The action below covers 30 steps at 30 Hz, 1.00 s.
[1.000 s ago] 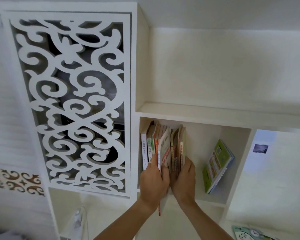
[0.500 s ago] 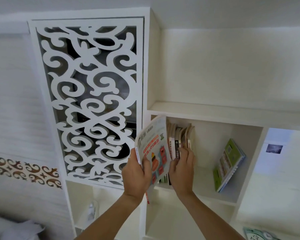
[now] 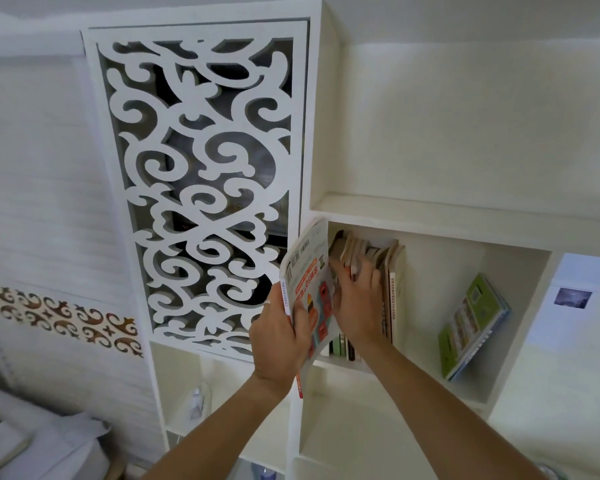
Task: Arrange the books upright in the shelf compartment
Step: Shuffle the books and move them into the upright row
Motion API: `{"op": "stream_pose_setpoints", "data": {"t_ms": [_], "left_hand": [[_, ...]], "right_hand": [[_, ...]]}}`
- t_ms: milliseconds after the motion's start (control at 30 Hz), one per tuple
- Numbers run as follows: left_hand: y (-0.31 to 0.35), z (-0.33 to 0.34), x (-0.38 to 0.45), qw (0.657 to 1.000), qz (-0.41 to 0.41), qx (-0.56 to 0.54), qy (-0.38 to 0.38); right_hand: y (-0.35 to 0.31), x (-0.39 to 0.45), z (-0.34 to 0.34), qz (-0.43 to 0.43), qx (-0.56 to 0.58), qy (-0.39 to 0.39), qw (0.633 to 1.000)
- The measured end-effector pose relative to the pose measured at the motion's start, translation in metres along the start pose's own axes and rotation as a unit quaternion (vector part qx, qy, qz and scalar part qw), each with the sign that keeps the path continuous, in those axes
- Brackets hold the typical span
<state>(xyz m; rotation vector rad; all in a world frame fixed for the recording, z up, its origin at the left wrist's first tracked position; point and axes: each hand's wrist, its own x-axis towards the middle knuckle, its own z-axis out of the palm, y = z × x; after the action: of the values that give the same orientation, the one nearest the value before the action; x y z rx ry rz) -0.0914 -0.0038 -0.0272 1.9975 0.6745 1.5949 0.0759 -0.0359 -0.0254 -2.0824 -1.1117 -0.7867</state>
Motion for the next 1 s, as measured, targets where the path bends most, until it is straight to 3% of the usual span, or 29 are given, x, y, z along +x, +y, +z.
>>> {"op": "stream_pose_setpoints", "data": {"t_ms": [167, 633, 1000], "left_hand": [[0.000, 0.004, 0.000, 1.000, -0.004, 0.009, -0.004], [0.003, 0.000, -0.004, 1.000, 0.000, 0.001, -0.008], [0.020, 0.054, -0.020, 0.998, 0.043, 0.005, -0.053]], "right_hand": [[0.004, 0.015, 0.000, -0.011, -0.034, -0.022, 0.999], [0.015, 0.020, 0.000, 0.002, -0.152, 0.017, 0.988], [0.019, 0.016, -0.001, 0.017, -0.111, 0.009, 0.994]]}}
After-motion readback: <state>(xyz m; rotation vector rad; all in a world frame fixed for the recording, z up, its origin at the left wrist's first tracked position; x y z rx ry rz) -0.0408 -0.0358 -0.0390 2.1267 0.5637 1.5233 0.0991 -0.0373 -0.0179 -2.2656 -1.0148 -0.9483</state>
